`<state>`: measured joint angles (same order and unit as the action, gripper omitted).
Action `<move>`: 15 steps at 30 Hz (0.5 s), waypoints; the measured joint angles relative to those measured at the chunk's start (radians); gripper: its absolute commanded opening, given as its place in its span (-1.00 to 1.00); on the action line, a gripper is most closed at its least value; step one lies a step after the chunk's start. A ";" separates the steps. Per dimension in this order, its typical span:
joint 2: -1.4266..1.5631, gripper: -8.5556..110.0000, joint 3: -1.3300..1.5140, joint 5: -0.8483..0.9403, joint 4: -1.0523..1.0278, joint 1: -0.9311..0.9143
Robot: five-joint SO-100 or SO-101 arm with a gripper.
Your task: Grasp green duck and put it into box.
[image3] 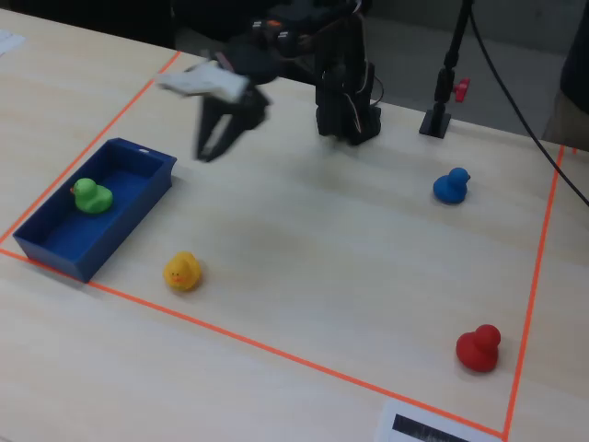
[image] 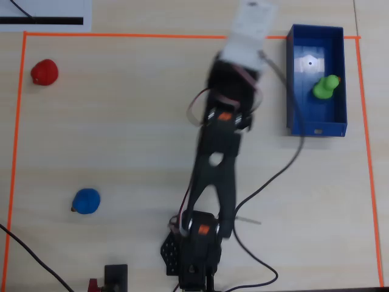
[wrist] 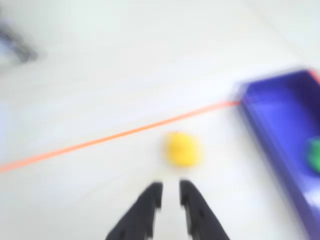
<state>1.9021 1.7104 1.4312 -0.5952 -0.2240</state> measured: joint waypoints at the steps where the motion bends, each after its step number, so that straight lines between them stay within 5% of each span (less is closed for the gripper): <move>1: 0.094 -0.85 0.112 0.006 0.026 0.054; 7: 0.647 -0.85 0.795 0.051 -0.100 0.281; 15: 1.147 -0.85 1.298 0.106 -0.479 0.278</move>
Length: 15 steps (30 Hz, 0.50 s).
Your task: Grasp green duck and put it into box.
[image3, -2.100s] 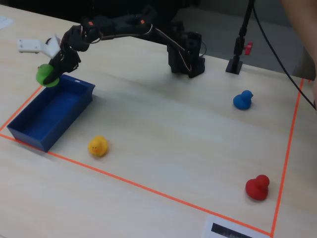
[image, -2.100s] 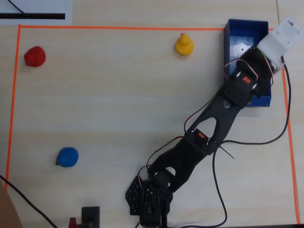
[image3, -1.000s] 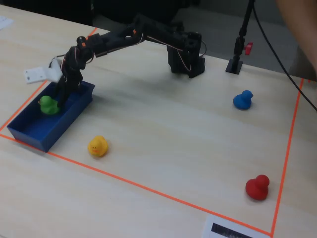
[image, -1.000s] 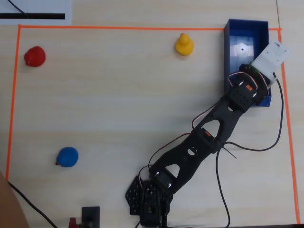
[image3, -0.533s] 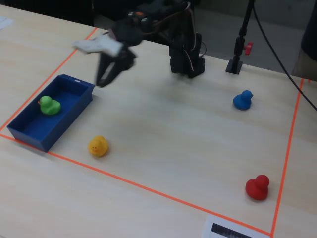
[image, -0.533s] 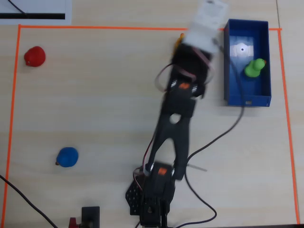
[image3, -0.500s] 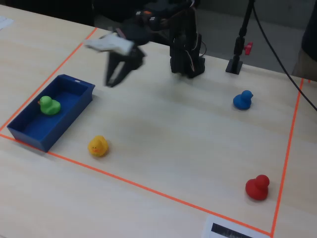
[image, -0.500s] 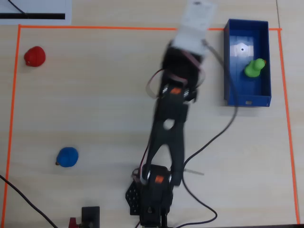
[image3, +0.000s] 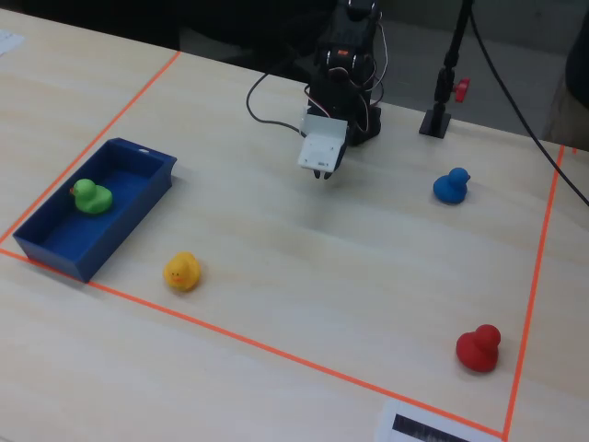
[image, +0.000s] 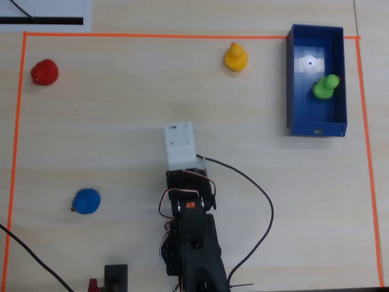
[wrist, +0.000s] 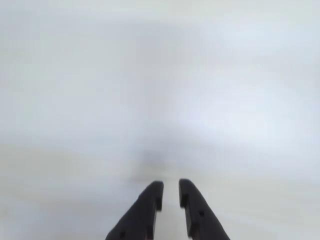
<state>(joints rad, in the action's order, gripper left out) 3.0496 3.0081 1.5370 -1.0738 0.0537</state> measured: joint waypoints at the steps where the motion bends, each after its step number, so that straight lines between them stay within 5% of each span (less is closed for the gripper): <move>1: 0.043 -0.85 0.028 0.008 -0.029 -0.008; 15: 0.267 -0.83 0.104 0.046 -0.249 -0.037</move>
